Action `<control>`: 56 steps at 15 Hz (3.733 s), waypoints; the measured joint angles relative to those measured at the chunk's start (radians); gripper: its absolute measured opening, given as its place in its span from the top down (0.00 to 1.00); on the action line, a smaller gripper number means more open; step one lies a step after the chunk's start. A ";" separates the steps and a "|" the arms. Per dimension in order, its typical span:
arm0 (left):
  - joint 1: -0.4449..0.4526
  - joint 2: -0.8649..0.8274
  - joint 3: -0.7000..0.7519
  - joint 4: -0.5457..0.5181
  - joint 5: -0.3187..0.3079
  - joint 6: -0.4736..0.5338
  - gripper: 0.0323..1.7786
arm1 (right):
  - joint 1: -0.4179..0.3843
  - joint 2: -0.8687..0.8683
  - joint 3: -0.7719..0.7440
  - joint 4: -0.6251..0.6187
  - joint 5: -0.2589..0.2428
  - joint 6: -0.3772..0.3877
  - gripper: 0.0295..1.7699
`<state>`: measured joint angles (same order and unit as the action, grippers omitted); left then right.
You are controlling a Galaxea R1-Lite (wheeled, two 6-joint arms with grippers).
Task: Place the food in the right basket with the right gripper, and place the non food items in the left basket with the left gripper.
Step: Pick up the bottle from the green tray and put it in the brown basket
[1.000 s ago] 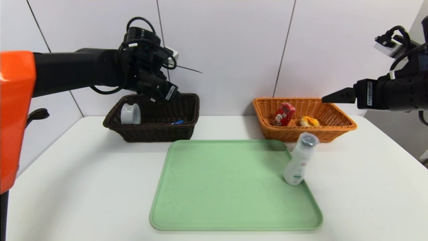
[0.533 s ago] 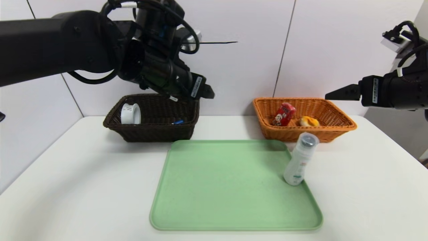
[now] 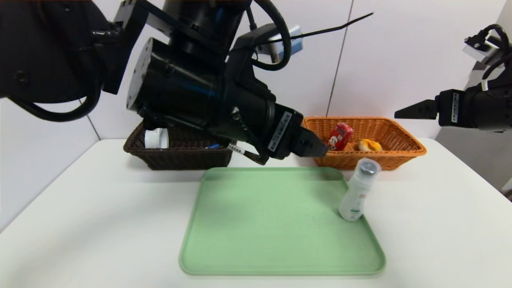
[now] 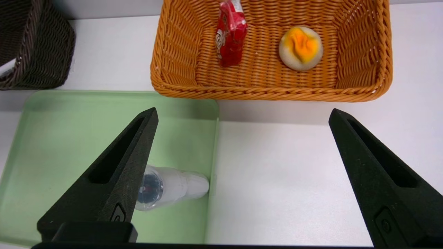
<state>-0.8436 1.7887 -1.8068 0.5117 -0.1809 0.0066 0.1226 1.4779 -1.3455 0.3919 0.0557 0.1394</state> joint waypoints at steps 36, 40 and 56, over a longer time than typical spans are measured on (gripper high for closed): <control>-0.042 0.501 0.177 -0.865 -0.329 0.180 0.05 | 0.024 -0.056 0.019 0.003 0.074 -0.011 0.03; -0.044 0.541 0.134 -0.864 -0.327 0.177 0.05 | 0.024 -0.056 0.023 0.003 0.072 -0.011 0.03; -0.039 0.531 0.099 -0.846 -0.302 0.174 0.67 | 0.023 -0.063 0.054 0.000 0.072 -0.008 0.03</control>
<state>-0.8821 2.3198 -1.7083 -0.3338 -0.4826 0.1809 0.1455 1.4153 -1.2917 0.3919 0.1279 0.1313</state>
